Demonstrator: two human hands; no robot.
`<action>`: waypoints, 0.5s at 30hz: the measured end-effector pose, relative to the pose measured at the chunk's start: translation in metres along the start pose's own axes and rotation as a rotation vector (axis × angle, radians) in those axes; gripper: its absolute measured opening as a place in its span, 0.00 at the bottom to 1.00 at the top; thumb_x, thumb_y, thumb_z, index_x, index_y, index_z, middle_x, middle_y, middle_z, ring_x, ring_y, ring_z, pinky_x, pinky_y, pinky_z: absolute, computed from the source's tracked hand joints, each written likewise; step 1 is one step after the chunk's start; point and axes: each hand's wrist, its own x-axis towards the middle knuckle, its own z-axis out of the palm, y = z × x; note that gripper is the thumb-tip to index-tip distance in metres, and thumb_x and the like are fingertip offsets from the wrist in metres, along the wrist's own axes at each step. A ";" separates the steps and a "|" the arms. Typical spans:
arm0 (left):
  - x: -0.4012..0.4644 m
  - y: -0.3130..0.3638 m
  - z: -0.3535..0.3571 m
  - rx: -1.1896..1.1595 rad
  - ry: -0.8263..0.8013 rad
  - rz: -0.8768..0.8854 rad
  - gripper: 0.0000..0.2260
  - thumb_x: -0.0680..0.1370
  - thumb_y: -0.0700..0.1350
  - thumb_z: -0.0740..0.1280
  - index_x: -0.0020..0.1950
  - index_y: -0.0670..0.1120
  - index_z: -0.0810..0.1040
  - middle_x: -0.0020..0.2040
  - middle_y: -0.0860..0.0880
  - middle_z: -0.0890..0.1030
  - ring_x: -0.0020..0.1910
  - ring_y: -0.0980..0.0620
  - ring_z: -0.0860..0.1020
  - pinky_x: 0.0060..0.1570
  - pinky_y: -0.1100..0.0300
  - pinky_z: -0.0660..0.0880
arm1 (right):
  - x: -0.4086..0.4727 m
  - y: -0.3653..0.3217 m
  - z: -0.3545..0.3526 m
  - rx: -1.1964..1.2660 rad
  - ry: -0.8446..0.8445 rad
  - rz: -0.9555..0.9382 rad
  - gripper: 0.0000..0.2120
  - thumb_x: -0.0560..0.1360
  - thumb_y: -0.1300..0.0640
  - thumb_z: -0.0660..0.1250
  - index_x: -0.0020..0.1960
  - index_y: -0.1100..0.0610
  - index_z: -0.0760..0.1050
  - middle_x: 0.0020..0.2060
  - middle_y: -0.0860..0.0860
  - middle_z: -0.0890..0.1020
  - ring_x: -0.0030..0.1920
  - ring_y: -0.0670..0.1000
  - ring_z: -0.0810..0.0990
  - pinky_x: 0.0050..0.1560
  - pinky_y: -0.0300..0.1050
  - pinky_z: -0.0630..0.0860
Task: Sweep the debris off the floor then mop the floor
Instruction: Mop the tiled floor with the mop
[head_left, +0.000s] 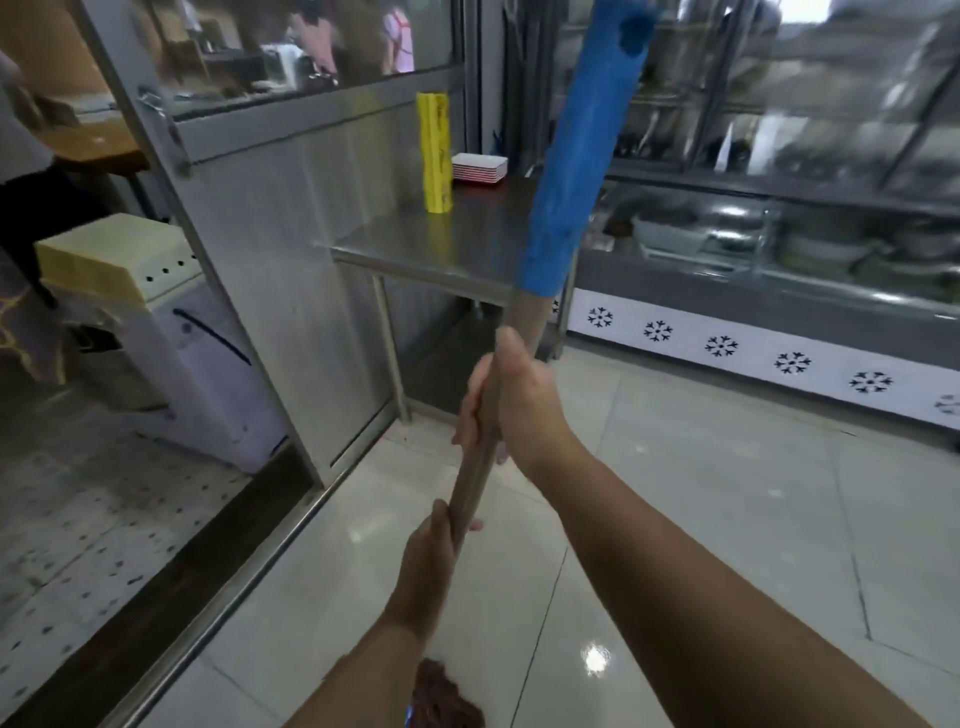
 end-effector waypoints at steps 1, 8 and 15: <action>0.003 0.009 0.012 0.001 -0.013 0.044 0.25 0.81 0.54 0.44 0.46 0.46 0.80 0.43 0.46 0.81 0.45 0.51 0.77 0.40 0.66 0.67 | 0.004 -0.013 -0.013 0.000 0.058 -0.020 0.28 0.72 0.38 0.52 0.22 0.57 0.68 0.16 0.53 0.71 0.18 0.50 0.70 0.25 0.37 0.72; 0.016 0.095 0.129 -0.087 -0.213 0.159 0.24 0.67 0.67 0.55 0.40 0.48 0.77 0.36 0.52 0.80 0.39 0.57 0.77 0.36 0.64 0.66 | -0.003 -0.093 -0.139 0.015 0.385 -0.119 0.29 0.71 0.32 0.53 0.29 0.57 0.68 0.16 0.52 0.71 0.18 0.52 0.71 0.32 0.47 0.75; -0.009 0.197 0.282 -0.050 -0.328 0.327 0.22 0.77 0.63 0.50 0.39 0.49 0.76 0.35 0.53 0.78 0.35 0.61 0.75 0.35 0.63 0.65 | -0.057 -0.148 -0.294 -0.040 0.431 -0.306 0.12 0.70 0.46 0.66 0.42 0.56 0.72 0.26 0.47 0.79 0.31 0.49 0.79 0.42 0.46 0.78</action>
